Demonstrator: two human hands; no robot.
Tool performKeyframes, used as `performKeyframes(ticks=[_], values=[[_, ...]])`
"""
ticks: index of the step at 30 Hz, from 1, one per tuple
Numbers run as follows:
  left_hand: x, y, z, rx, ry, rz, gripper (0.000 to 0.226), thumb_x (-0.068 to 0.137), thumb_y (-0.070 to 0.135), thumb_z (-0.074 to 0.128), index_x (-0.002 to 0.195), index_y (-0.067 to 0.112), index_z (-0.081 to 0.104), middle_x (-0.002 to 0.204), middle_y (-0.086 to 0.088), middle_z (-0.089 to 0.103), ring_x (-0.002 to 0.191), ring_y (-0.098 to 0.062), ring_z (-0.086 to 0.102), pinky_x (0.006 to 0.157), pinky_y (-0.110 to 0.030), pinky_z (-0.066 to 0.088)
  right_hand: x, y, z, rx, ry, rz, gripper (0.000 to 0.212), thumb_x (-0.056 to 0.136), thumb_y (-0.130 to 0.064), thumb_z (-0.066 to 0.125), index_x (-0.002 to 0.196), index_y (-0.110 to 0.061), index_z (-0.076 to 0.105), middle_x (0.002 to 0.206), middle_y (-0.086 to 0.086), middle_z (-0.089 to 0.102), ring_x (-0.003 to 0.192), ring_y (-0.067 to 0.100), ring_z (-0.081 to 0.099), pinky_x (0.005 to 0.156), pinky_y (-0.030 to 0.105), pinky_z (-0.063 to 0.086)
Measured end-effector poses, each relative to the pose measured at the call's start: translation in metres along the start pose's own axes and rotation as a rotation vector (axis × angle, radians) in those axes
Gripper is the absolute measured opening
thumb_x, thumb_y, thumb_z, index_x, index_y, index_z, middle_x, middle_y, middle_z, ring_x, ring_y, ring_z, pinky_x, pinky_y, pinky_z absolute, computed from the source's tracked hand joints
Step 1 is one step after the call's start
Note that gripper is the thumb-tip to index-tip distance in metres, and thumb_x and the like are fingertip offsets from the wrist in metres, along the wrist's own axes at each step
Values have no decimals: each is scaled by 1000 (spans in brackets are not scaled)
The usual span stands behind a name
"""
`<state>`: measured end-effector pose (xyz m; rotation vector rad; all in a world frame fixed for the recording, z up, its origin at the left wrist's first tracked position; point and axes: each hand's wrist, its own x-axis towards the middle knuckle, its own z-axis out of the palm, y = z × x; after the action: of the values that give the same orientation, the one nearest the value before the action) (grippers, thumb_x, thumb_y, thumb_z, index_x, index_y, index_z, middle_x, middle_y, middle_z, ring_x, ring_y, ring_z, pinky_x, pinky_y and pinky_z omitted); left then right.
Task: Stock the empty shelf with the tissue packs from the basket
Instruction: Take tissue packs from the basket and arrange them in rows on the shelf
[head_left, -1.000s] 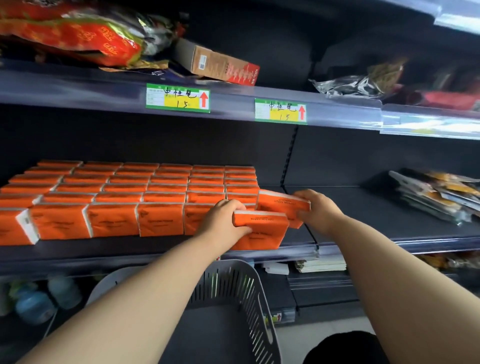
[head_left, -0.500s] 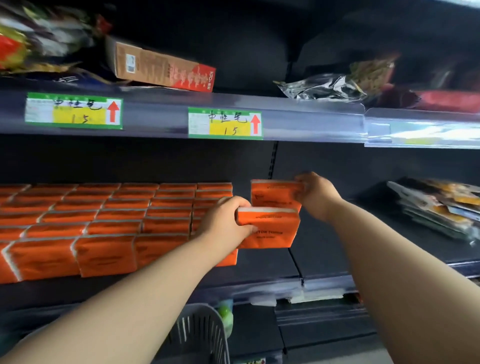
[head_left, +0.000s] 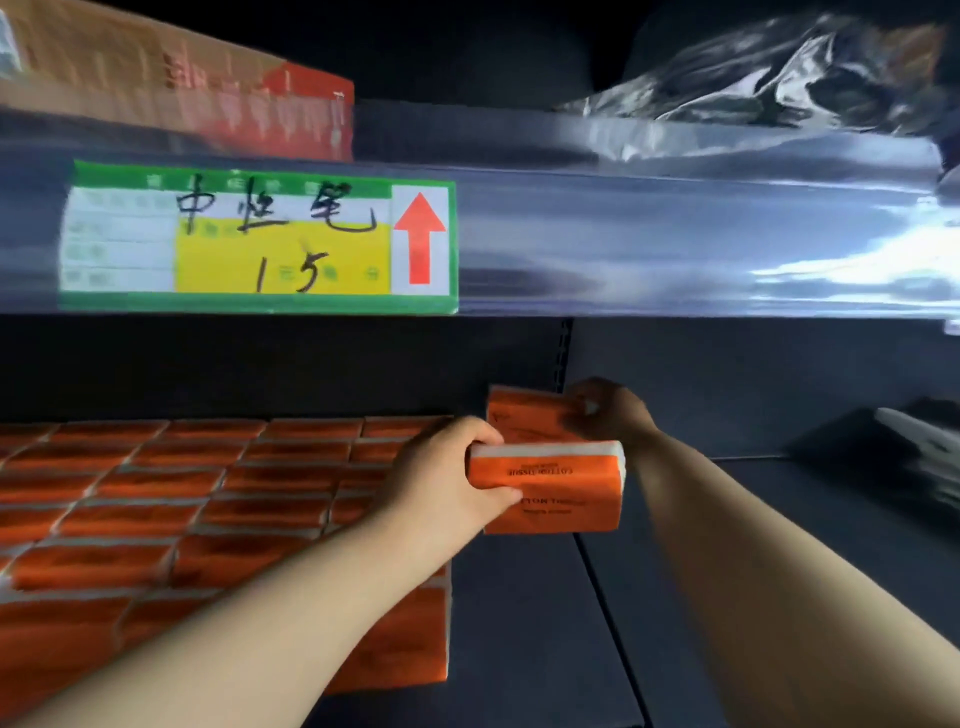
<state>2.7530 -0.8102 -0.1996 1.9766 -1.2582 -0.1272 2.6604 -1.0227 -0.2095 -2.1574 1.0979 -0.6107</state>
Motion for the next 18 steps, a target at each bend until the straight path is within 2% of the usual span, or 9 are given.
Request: performKeyframes(ticks=[4,6,8,11,13,15,16,17,18], values=[[13,-10,2,40,-2,1,39,66,32,82,95,37,57,90,20,58,82,1,55,60,-1,35,20,2,17,-20,-35,2,46,83,-20,68,127,-16,57,127,8,59,116,23,55,83,19,37],[18,-15,2,47,-5,0,39,65,30,83,93,37,55,89,19,56,79,3,52,60,0,35,27,2,25,-141,-100,-23,44,86,-22,64,129,-17,56,131,8,57,120,24,53,92,23,38],[21,-19,1,57,-7,-1,39,66,30,82,94,36,55,88,20,54,78,5,50,60,2,35,30,3,35,-184,-174,-24,37,90,-22,60,126,-15,57,129,7,57,117,23,54,94,24,39],[24,-20,2,77,-9,-7,41,67,31,81,102,32,59,96,17,55,84,1,51,63,-1,34,32,7,54,33,-179,87,13,95,-15,51,101,-10,61,106,6,62,87,15,58,84,26,47],[25,-21,2,102,-11,1,43,68,33,81,104,31,59,104,14,56,88,0,50,68,-5,32,32,12,62,184,-160,165,13,97,-8,47,94,-5,59,94,5,59,80,13,55,87,26,48],[26,-22,4,121,-8,6,43,68,35,80,105,32,58,108,14,56,90,0,49,74,-9,33,26,13,59,523,-157,230,19,96,-8,48,110,-4,59,105,11,63,88,21,62,73,26,56],[27,-22,5,128,-6,3,43,68,35,80,105,32,58,109,14,56,92,0,49,75,-10,33,23,13,56,660,-134,261,25,94,-8,49,117,-2,57,112,16,62,93,27,63,71,31,58],[29,-22,5,137,-4,2,44,67,36,80,105,32,58,109,14,55,94,-2,50,76,-11,34,21,13,51,754,-116,298,31,92,-8,49,121,0,56,119,21,60,98,32,62,79,37,57],[31,-22,7,147,-3,2,43,67,35,80,104,31,59,109,13,55,96,-3,51,77,-12,34,20,16,45,680,-87,301,33,91,-6,51,123,1,56,124,23,58,101,35,60,83,39,54]])
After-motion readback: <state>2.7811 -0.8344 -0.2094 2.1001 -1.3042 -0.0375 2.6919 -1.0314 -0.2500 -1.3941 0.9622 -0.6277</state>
